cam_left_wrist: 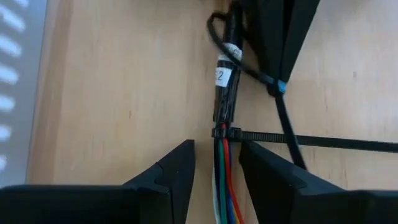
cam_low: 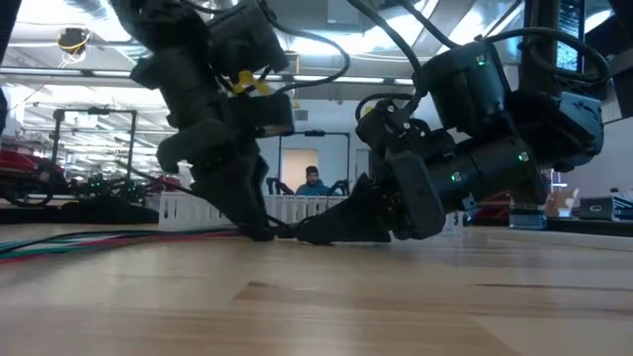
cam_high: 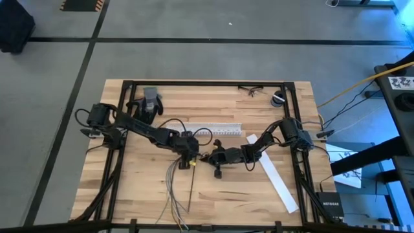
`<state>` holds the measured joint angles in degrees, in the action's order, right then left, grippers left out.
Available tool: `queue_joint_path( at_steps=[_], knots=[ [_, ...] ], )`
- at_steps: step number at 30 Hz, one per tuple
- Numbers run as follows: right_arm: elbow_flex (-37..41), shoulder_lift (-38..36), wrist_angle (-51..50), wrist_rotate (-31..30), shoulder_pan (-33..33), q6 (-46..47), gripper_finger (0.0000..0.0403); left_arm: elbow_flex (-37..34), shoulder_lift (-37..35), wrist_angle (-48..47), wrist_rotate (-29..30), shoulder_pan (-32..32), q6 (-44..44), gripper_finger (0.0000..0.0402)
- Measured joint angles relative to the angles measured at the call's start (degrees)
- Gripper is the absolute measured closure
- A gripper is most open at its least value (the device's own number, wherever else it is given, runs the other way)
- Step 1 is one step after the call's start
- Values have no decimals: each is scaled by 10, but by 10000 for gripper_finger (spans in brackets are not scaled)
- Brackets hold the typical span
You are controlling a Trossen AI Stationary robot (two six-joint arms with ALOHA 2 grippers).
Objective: Ziptie cables
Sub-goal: Wrap the cables together using a black ziptie
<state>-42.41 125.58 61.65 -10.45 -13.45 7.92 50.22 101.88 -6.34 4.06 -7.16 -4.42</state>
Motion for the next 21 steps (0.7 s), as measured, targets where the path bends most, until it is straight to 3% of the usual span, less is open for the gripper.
queue_joint_path(
  at_steps=[5,11,21],
  knots=[
    [0,0,-2,0,0,-7,403,0,15,30,-1,-4,15,282],
    [0,0,3,13,0,-12,403,0,14,53,1,-22,62,384],
    [3,0,36,102,-1,-37,403,2,-7,95,18,-71,74,398]
  ],
)
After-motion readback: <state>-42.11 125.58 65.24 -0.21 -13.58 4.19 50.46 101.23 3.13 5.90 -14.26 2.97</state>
